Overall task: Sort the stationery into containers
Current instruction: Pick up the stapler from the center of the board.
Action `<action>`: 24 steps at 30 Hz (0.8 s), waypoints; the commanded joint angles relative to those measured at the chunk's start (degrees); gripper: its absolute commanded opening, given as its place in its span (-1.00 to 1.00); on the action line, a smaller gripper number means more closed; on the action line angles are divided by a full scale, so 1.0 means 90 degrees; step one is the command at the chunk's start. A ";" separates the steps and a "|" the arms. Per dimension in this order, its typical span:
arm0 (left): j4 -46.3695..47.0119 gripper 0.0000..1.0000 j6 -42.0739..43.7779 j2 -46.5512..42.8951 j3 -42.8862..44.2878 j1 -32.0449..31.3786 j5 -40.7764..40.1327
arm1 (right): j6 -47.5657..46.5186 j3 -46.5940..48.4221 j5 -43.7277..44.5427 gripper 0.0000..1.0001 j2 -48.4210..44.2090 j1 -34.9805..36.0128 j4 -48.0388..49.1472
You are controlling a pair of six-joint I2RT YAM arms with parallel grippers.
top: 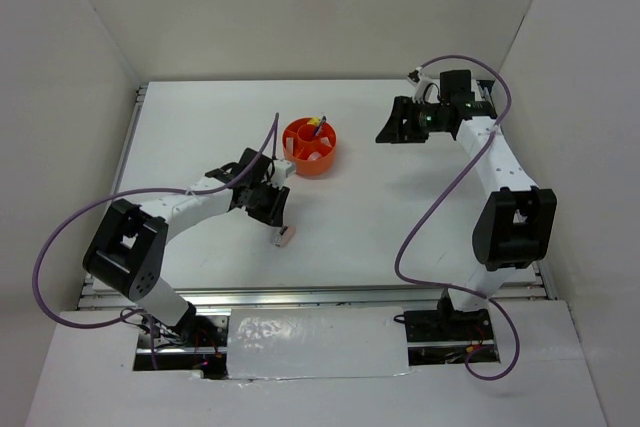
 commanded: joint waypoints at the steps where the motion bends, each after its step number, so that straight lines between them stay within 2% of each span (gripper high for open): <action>1: 0.0240 -0.07 -0.0140 0.0061 0.0163 0.0000 0.0209 | 0.0034 -0.0090 -0.0160 0.28 -0.0297 0.0002 0.0218; 12: 0.0152 -0.08 -0.0296 0.0101 0.0133 -0.0098 0.0277 | -0.0005 -0.0080 -0.0141 0.27 -0.0248 0.0061 0.0169; 18: 0.0200 -0.09 -0.0306 -0.0026 -0.0159 -0.0361 -0.0210 | 0.0014 -0.0051 -0.0131 0.27 -0.0218 0.0090 0.0159; 21: 0.0220 -0.15 -0.0296 -0.0065 -0.0228 -0.0391 -0.0328 | 0.0053 -0.0119 -0.0150 0.26 -0.0228 0.0119 0.0208; 24: 0.0152 -0.30 -0.0345 0.0012 -0.0180 -0.0372 -0.0377 | 0.0102 -0.0207 -0.0160 0.25 -0.0267 0.0197 0.0277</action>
